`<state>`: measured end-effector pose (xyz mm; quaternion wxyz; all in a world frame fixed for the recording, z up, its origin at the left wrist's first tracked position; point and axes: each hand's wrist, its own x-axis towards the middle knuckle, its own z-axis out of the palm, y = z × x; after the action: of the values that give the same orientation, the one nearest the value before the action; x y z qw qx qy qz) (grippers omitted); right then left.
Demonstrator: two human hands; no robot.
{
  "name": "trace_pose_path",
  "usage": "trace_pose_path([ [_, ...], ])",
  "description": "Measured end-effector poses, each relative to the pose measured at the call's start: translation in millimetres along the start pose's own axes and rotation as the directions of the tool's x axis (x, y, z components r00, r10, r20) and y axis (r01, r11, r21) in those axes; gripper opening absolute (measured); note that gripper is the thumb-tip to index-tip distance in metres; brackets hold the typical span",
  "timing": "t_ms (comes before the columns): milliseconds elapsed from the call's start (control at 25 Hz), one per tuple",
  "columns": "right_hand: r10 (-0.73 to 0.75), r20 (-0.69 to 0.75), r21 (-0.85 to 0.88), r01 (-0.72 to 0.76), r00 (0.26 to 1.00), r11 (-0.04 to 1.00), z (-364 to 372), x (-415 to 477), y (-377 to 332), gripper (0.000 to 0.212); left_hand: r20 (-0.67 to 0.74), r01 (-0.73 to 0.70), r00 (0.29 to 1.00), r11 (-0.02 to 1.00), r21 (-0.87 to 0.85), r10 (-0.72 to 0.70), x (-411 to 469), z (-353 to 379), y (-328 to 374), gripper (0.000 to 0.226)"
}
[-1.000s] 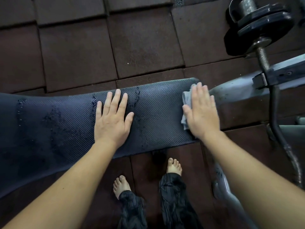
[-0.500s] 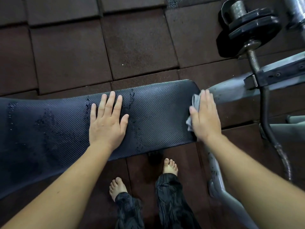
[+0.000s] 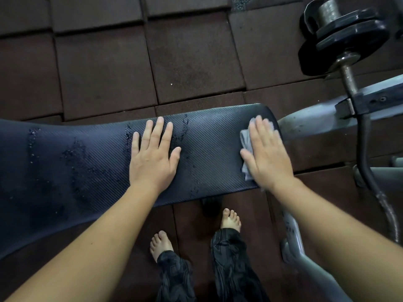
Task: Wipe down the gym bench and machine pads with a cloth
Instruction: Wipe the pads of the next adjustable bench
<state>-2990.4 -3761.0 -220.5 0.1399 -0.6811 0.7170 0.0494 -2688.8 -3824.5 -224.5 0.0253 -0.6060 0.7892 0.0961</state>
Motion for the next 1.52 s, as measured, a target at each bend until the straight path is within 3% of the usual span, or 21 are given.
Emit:
trace_pose_path([
  [80, 0.15, -0.02, 0.047, -0.149, 0.988, 0.988, -11, 44, -15, 0.08, 0.006, 0.0, 1.0, 1.0, 0.005, 0.0, 0, -1, 0, 0.069],
  [160, 0.179, -0.034, 0.067, -0.176, 0.983, 0.982, -13, 69, -55, 0.08, 0.015, -0.006, 1.0, 1.0, -0.006, 0.006, 0, -2, -1, 0.068],
  [200, 0.124, -0.038, 0.049, -0.122, 0.992, 0.991, -11, 68, -81, 0.079, 0.02, -0.011, 1.0, 1.0, -0.019, 0.011, 1, -3, -2, 0.068],
  [320, -0.22, 0.023, -0.048, 0.221, 0.975, 0.974, 8, 7, -128, 0.075, 0.037, -0.026, 0.999, 0.996, -0.085, 0.03, -1, -10, -8, 0.068],
  [400, -0.254, 0.015, -0.06, 0.255, 0.967, 0.965, 16, -29, -97, 0.074, 0.038, -0.023, 0.999, 0.995, -0.1, 0.027, -6, -15, -20, 0.065],
  [480, -0.046, -0.032, -0.048, 0.045, 0.998, 0.998, 12, -32, -41, 0.077, 0.031, -0.004, 0.999, 0.996, -0.091, 0.007, -12, -18, -39, 0.065],
  [560, 0.22, -0.004, 0.017, -0.22, 0.975, 0.975, -3, -9, -10, 0.079, 0.017, 0.033, 0.999, 0.998, -0.06, -0.032, -18, -18, -62, 0.065],
  [640, 0.376, -0.027, 0.111, -0.371, 0.926, 0.922, -15, 29, -28, 0.082, 0.015, 0.049, 0.999, 0.998, -0.047, -0.049, -23, -18, -80, 0.066],
  [680, 0.383, -0.056, 0.114, -0.375, 0.922, 0.92, -16, 48, -56, 0.084, 0.016, 0.062, 0.998, 0.997, -0.051, -0.061, -24, -18, -84, 0.068],
  [760, 0.23, -0.06, 0.048, -0.227, 0.971, 0.973, -15, 75, -131, 0.084, 0.013, 0.088, 0.996, 0.995, -0.052, -0.087, -24, -18, -86, 0.067],
  [840, -0.064, 0.018, -0.018, 0.065, 0.998, 0.998, -10, 76, -184, 0.077, 0.013, 0.096, 0.995, 0.994, -0.045, -0.096, -24, -17, -85, 0.064],
  [920, -0.172, 0.053, -0.037, 0.174, 0.984, 0.984, -12, 71, -164, 0.075, 0.013, 0.097, 0.995, 0.994, -0.05, -0.096, -25, -17, -86, 0.064],
  [1000, -0.037, -0.042, -0.043, 0.035, 0.998, 0.998, -13, 63, -95, 0.079, 0.007, 0.087, 0.996, 0.995, -0.049, -0.087, -25, -14, -86, 0.064],
  [1080, 0.187, -0.03, -0.012, -0.188, 0.982, 0.982, -22, 49, -34, 0.082, -0.003, 0.094, 0.996, 0.995, -0.037, -0.094, -25, -12, -85, 0.067],
  [1200, 0.377, -0.054, 0.099, -0.371, 0.925, 0.924, -22, 62, -62, 0.086, 0.002, 0.097, 0.995, 0.994, -0.045, -0.097, -25, -12, -81, 0.069],
  [1280, 0.238, -0.065, 0.054, -0.235, 0.969, 0.971, -14, 81, -136, 0.08, 0.007, 0.091, 0.996, 0.994, -0.06, -0.09, -25, -14, -83, 0.069],
  [1360, -0.031, -0.024, -0.001, 0.031, 0.999, 1.0, -10, 79, -200, 0.076, 0.014, 0.082, 0.997, 0.995, -0.065, -0.081, -25, -16, -86, 0.069],
  [1440, -0.177, 0.043, -0.039, 0.179, 0.983, 0.983, -14, 72, -194, 0.074, 0.023, 0.071, 0.997, 0.995, -0.072, -0.069, -25, -19, -88, 0.067],
  [1520, -0.123, 0.0, -0.042, 0.123, 0.992, 0.992, -13, 61, -140, 0.075, 0.034, 0.07, 0.997, 0.995, -0.075, -0.067, -25, -21, -95, 0.065],
])
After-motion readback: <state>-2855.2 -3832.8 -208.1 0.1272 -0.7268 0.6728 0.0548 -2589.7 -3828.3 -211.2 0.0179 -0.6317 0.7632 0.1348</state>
